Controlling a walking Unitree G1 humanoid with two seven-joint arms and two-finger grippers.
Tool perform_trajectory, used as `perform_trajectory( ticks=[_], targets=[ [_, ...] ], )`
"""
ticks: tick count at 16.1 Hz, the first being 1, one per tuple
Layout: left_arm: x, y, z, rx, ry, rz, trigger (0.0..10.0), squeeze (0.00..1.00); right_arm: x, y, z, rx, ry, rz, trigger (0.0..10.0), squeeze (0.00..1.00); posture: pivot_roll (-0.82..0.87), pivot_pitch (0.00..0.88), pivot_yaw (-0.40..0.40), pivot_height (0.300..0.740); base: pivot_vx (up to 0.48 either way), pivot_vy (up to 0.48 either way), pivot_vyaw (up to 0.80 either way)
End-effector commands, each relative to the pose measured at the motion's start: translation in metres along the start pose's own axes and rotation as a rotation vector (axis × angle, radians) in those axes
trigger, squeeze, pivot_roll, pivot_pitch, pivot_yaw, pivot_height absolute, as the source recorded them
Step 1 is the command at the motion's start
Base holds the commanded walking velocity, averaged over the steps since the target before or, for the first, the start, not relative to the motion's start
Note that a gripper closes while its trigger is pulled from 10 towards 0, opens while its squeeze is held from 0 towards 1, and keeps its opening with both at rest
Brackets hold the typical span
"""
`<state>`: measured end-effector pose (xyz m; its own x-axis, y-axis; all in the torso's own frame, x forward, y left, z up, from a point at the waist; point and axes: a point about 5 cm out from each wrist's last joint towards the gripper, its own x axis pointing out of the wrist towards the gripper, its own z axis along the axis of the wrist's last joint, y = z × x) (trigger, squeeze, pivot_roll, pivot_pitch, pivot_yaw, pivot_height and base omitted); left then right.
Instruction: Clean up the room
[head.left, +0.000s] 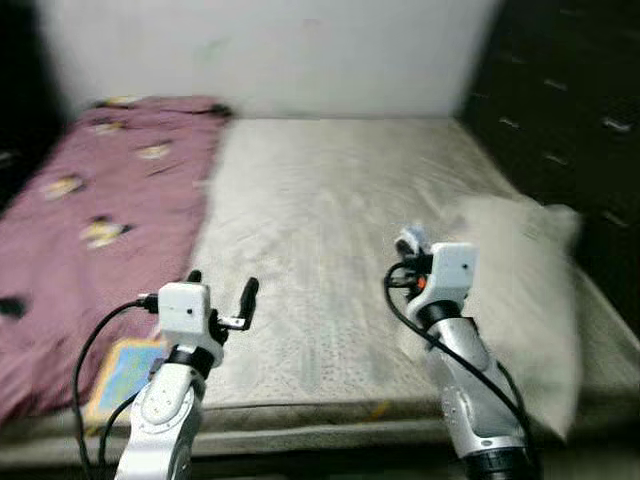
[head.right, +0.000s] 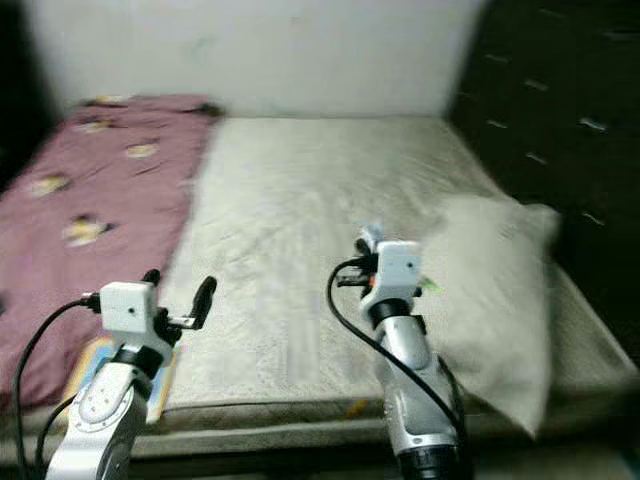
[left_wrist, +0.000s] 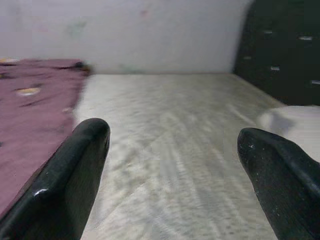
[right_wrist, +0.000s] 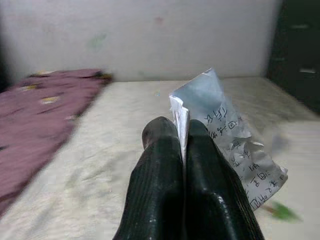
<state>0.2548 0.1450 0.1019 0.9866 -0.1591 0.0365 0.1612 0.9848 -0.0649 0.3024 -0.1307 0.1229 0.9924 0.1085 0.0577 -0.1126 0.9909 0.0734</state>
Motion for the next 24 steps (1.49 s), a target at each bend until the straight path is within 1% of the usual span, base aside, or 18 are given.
perform_trajectory(
  ticks=[1, 3, 6, 8, 9, 10, 12, 13, 14, 16, 17, 19, 20, 22, 24],
  targets=[
    [0.003, -0.007, 0.003, -0.014, -0.015, -0.01, 10.0, 0.0, -0.002, -0.009, 0.0, -0.015, 0.0, -0.026, 10.0, 0.0, -0.01, 0.0, 0.024, 0.74, 0.0, 0.48, 0.0],
    [0.003, -0.01, 0.004, -0.017, -0.021, -0.025, 10.0, 0.0, -0.003, -0.008, -0.002, -0.03, 0.009, -0.01, 10.0, 0.0, -0.01, 0.0, 0.018, 0.74, 0.0, 0.186, 0.0],
    [0.004, -0.01, 0.003, -0.026, -0.015, -0.025, 10.0, 0.0, -0.002, -0.009, -0.004, -0.038, 0.018, -0.002, 10.0, 0.0, -0.01, 0.0, 0.011, 0.74, 0.0, 0.0, 0.0],
    [0.004, -0.01, 0.003, -0.035, -0.019, -0.019, 10.0, 0.0, -0.001, -0.007, -0.008, -0.057, 0.049, 0.004, 10.0, 0.0, -0.01, 0.0, 0.007, 0.74, 0.0, 0.0, 0.0],
    [0.004, -0.01, 0.003, -0.037, -0.019, -0.015, 10.0, 0.0, -0.001, -0.006, -0.008, -0.046, 0.047, 0.006, 10.0, 0.0, -0.01, 0.0, 0.007, 0.74, 0.0, 0.0, 0.0],
    [0.004, -0.01, 0.003, -0.039, -0.018, -0.013, 10.0, 0.0, -0.001, -0.007, -0.007, -0.072, 0.043, -0.013, 10.0, 0.0, -0.01, 0.0, 0.007, 0.74, 0.0, 0.274, 0.0],
    [0.004, -0.009, 0.003, -0.039, -0.014, -0.013, 10.0, 0.0, 0.001, -0.004, -0.006, -0.079, 0.047, -0.005, 10.0, 0.0, -0.01, 0.0, 0.011, 0.74, 0.0, 0.478, 0.0],
    [0.004, -0.009, 0.002, -0.039, -0.011, -0.016, 10.0, 0.0, 0.001, 0.001, -0.003, -0.165, 0.001, 0.035, 10.0, 0.0, -0.01, 0.0, 0.011, 0.74, 0.0, 0.48, 0.0],
    [0.005, -0.009, 0.002, -0.039, -0.01, -0.017, 10.0, 0.0, 0.001, 0.002, -0.003, -0.18, -0.016, 0.043, 10.0, 0.0, -0.01, 0.0, 0.012, 0.74, 0.0, 0.48, 0.0],
    [0.006, -0.009, 0.003, -0.037, -0.013, -0.017, 10.0, 0.0, 0.002, 0.003, 0.0, -0.165, -0.032, 0.042, 10.0, 0.0, -0.01, 0.0, 0.01, 0.74, 0.0, 0.48, 0.0],
    [0.007, -0.009, 0.004, -0.036, -0.016, -0.014, 10.0, 0.0, 0.002, 0.004, 0.0, -0.141, -0.022, 0.054, 10.0, 0.0, -0.01, 0.0, 0.01, 0.74, 0.0, 0.48, 0.0],
    [0.007, -0.008, 0.004, -0.035, -0.017, -0.009, 10.0, 0.0, 0.003, 0.003, -0.002, -0.131, 0.008, 0.043, 10.0, 0.0, -0.01, 0.0, 0.012, 0.74, 0.0, 0.48, 0.0],
    [0.007, -0.007, 0.003, -0.037, -0.01, -0.001, 10.0, 0.0, 0.002, 0.005, -0.001, -0.083, -0.006, 0.074, 10.0, 0.0, -0.01, 0.0, 0.014, 0.74, 0.0, 0.48, 0.0],
    [0.008, -0.007, 0.003, -0.034, -0.007, -0.001, 10.0, 0.0, 0.001, 0.011, 0.004, -0.077, -0.051, 0.112, 10.0, 0.0, -0.01, 0.0, 0.014, 0.74, 0.0, 0.48, 0.0],
    [0.009, -0.007, 0.003, -0.033, -0.005, 0.001, 10.0, 0.0, 0.001, 0.013, 0.006, -0.079, -0.055, 0.126, 10.0, 0.0, -0.01, 0.0, 0.015, 0.74, 0.0, 0.48, 0.26]
  ],
)
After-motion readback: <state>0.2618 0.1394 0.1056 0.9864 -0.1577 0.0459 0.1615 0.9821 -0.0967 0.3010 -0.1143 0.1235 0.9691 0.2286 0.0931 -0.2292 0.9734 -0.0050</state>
